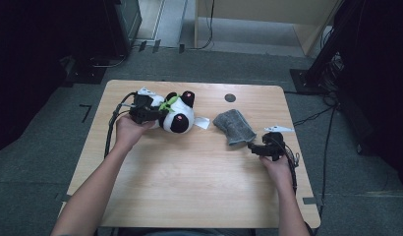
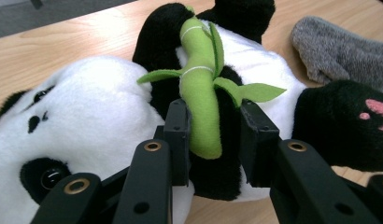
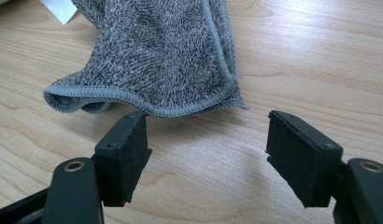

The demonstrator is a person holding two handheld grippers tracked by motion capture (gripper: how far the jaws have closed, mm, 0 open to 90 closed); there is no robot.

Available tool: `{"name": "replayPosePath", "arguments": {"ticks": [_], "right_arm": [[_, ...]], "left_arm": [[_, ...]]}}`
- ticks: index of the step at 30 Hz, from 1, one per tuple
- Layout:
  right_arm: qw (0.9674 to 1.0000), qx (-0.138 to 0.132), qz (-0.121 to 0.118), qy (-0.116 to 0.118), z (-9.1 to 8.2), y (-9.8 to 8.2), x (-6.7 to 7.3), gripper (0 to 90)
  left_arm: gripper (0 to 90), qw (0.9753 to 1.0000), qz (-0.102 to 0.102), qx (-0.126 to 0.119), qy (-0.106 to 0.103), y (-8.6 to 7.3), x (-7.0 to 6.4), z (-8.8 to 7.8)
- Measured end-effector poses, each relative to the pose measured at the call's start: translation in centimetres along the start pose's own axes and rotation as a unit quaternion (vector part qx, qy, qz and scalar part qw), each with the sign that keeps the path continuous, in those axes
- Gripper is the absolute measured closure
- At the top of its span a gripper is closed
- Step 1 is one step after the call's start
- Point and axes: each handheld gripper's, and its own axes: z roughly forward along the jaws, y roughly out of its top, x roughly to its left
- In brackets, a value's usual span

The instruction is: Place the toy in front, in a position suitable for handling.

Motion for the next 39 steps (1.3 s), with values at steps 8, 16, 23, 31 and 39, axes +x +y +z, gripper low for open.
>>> {"name": "replayPosePath", "arguments": {"ticks": [8, 16, 23, 31, 39], "right_arm": [[1.0000, 0.004, 0.000, 0.000, 0.1, 0.0, 0.2, 30.3], [1.0000, 0.005, -0.001, 0.001, 0.1, 0.0, 0.2, 30.6], [1.0000, 0.002, 0.000, 0.004, 0.1, 0.1, 0.1, 31.1], [0.9998, -0.013, 0.002, 0.017, -0.5, 0.5, 0.6, 31.6], [0.9989, -0.040, 0.004, 0.023, -1.1, 1.1, 1.6, 34.4]], "left_arm": [[69.3, 0.9995, -0.024, -0.015, -0.015, -1.4, -2.5, -2.5], [69.3, 0.9997, -0.014, -0.013, -0.015, -3.2, -5.2, -3.7], [69.3, 0.9992, -0.021, -0.022, -0.027, -4.8, -7.3, -4.9], [68.5, 0.9986, -0.027, -0.012, -0.045, -6.1, -9.0, -4.5], [64.9, 0.9977, -0.036, -0.024, -0.052, -6.8, -10.2, -4.0]]}}
